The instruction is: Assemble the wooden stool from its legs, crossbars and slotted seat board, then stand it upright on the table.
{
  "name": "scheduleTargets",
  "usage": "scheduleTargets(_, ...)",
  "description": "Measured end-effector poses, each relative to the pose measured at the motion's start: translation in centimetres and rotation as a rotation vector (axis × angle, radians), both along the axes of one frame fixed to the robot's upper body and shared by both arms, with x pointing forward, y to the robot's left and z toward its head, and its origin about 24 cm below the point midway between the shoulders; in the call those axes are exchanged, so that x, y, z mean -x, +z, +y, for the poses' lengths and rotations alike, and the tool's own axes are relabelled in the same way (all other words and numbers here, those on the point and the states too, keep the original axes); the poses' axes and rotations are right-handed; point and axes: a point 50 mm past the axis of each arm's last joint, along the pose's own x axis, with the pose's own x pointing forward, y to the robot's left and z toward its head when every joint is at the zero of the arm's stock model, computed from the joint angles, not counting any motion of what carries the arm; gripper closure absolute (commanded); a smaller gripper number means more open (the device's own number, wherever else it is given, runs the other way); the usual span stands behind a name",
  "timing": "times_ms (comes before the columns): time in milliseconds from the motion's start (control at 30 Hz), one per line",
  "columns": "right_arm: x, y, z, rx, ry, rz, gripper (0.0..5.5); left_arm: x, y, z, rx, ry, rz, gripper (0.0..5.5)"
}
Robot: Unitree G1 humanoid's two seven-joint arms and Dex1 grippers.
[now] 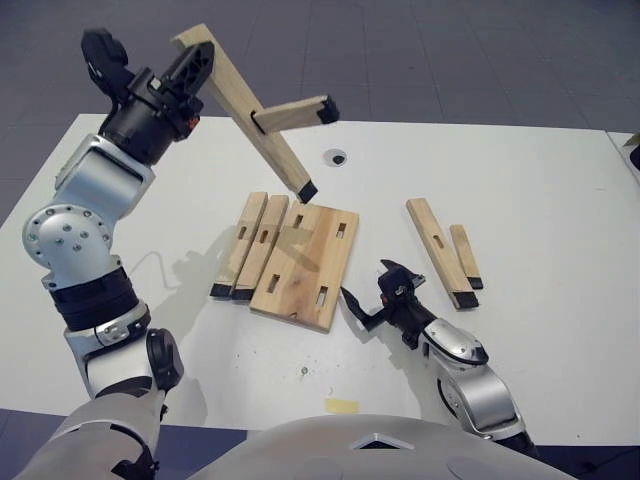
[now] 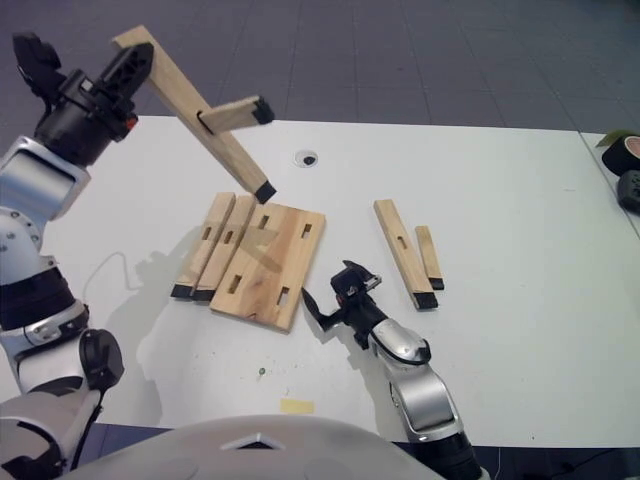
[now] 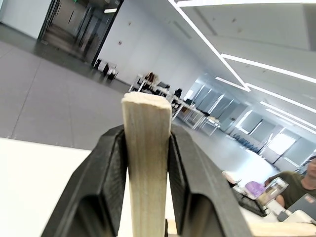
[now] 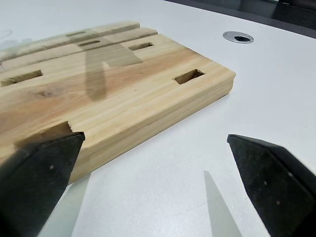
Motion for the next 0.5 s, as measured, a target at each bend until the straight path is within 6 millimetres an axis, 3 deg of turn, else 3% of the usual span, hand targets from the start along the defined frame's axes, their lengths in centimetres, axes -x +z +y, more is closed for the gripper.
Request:
scheduleTargets(133, 0.3, 0.0, -0.3, -0.038, -0.016, 0.004, 0.10, 1.1, 0.0, 0.3, -0.018, -0.014, -0.028, 4.44)
scheduleTargets(233, 0.6, 0.3, -1.0, -0.044, -0.056, -0.011, 0.10, 2.4, 0.1, 2.4, -0.032, 0.005, -0.034, 4.44)
scheduleTargets(300, 1.0, 0.1, -1.5, -0.036, -0.091, -0.004, 0.10, 3.5, -0.5, 3.8, -0.056, 0.029, 0.004, 4.44)
scheduleTargets(500, 2.0, -0.1, -2.1, -0.030, -0.150, 0.010, 0.10, 5.3, -2.8, 4.7, -0.071, 0.037, 0.117, 4.44)
